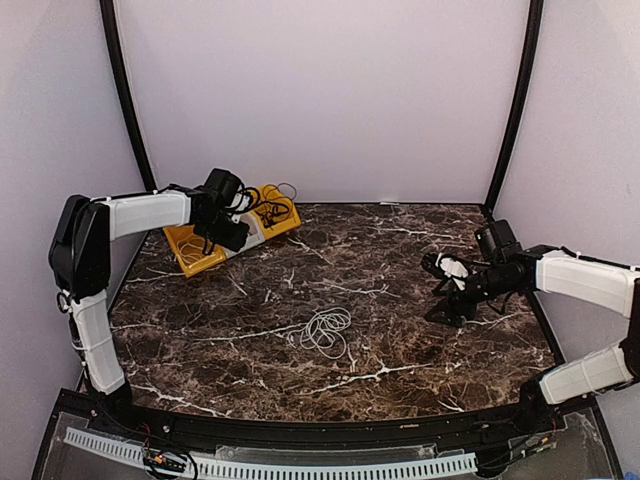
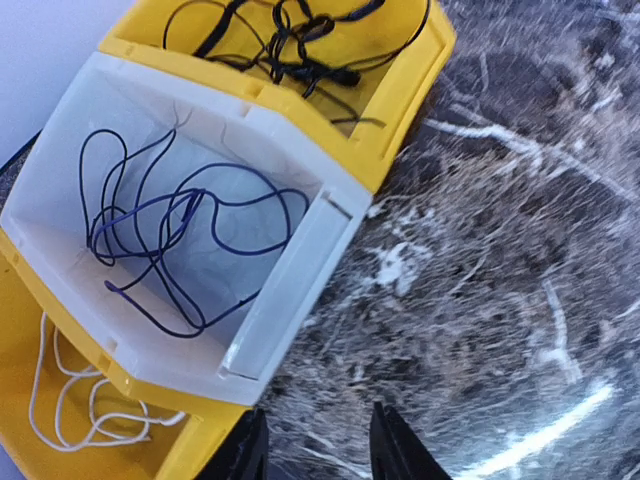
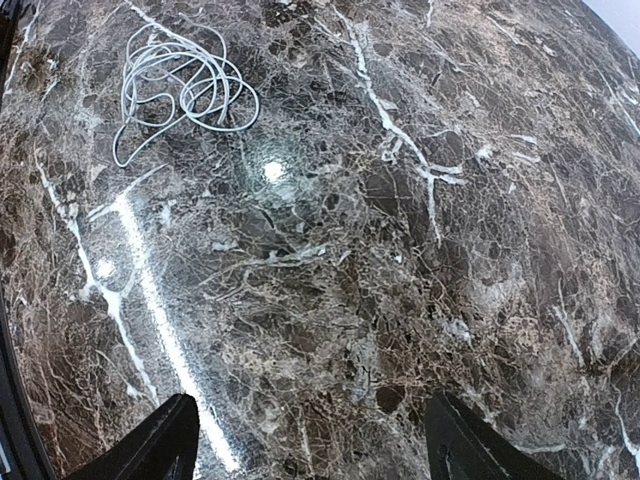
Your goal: Untangle the cables
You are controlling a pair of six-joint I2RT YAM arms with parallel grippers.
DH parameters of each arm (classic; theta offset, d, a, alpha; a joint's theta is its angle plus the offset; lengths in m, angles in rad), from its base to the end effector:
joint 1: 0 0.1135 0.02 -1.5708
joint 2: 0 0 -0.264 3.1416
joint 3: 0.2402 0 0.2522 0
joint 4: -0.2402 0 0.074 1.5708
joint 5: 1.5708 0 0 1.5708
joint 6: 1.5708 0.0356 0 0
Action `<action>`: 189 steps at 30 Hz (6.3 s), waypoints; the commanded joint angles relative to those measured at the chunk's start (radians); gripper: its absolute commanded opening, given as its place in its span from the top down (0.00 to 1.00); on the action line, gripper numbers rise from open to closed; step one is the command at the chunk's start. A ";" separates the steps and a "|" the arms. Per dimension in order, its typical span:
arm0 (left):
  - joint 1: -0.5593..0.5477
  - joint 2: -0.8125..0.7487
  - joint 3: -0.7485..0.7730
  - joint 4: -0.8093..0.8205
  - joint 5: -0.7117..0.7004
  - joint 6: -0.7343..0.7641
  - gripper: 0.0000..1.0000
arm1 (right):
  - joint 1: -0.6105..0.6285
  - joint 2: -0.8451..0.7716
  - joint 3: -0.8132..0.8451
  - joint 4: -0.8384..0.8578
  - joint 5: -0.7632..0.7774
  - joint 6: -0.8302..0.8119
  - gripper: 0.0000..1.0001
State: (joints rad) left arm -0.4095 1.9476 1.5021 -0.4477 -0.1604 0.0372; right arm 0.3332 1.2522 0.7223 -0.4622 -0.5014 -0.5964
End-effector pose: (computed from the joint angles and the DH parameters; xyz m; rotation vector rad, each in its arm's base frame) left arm 0.3990 -0.1670 0.2225 0.4745 2.4021 0.0337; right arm 0.2179 0.0935 0.2041 -1.2694 2.1134 0.5280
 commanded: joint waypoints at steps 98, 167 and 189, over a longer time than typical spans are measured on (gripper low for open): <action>-0.175 0.122 0.160 0.475 0.021 -0.131 0.42 | 0.063 0.079 0.028 0.004 0.059 -0.005 0.21; -0.134 0.229 0.310 0.127 -0.340 0.058 1.00 | 0.063 0.090 0.017 0.007 0.097 -0.017 0.21; -0.167 0.493 0.683 0.084 -0.231 0.155 1.00 | 0.063 0.094 0.019 0.006 0.099 -0.013 0.21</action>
State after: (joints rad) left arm -0.5724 2.4592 2.1609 -0.3553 -0.4515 0.2344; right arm 0.3889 1.3430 0.7292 -0.4709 -0.3985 -0.6094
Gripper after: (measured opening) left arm 0.021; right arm 0.793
